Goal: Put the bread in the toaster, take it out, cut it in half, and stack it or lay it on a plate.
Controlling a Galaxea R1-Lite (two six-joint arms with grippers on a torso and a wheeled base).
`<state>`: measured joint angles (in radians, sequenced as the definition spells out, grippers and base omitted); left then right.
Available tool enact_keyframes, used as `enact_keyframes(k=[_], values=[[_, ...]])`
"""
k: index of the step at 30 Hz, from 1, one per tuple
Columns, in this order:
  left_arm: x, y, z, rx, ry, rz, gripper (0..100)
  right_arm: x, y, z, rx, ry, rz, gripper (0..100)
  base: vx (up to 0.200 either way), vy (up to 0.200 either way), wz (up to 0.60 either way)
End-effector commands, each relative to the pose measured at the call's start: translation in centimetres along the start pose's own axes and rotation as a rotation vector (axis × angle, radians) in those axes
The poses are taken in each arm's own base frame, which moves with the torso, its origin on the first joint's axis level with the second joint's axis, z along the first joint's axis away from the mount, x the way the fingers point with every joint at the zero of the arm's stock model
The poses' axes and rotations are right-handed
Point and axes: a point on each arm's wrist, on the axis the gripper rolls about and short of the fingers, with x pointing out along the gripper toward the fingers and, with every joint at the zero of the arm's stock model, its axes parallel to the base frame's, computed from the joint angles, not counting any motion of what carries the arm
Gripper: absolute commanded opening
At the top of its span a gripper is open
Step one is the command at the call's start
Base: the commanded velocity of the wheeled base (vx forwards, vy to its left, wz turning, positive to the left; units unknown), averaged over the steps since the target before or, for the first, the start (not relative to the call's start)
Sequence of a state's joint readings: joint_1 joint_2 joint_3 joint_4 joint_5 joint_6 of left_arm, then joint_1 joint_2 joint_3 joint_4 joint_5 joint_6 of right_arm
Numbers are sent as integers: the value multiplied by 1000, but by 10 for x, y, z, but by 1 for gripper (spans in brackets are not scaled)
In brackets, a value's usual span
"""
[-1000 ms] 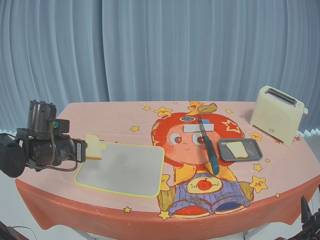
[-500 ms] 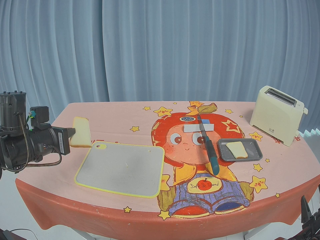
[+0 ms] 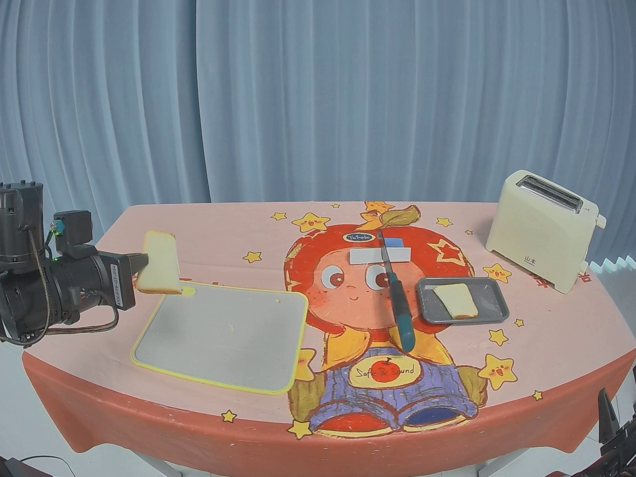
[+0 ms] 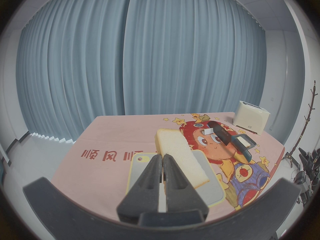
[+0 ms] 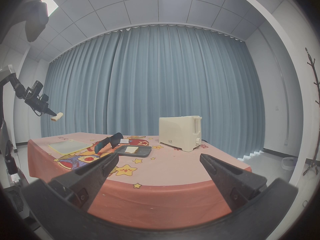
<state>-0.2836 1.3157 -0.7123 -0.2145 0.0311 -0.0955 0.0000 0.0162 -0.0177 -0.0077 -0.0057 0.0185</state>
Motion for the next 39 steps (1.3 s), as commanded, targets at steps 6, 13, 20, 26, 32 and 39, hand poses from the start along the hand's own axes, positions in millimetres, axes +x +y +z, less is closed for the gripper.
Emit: enact_keyframes(k=[6,13,20,26,32,39], values=[[1,0,-5,2,18,0,0,0,0,-5,0,1,0,100,0,-200,0],[1,0,-6,3,21,0,0,0,0,-5,0,1,0,100,0,-200,0],[1,0,-6,5,22,0,0,0,0,-5,0,1,0,100,0,-200,0],[1,-5,-9,14,30,-23,0,0,0,-5,0,1,0,100,0,-200,0],[2,-8,-11,26,40,-32,0,0,0,-5,0,1,0,100,0,-200,0],[2,-11,-12,29,42,-41,0,0,0,-5,0,1,0,100,0,0,0]])
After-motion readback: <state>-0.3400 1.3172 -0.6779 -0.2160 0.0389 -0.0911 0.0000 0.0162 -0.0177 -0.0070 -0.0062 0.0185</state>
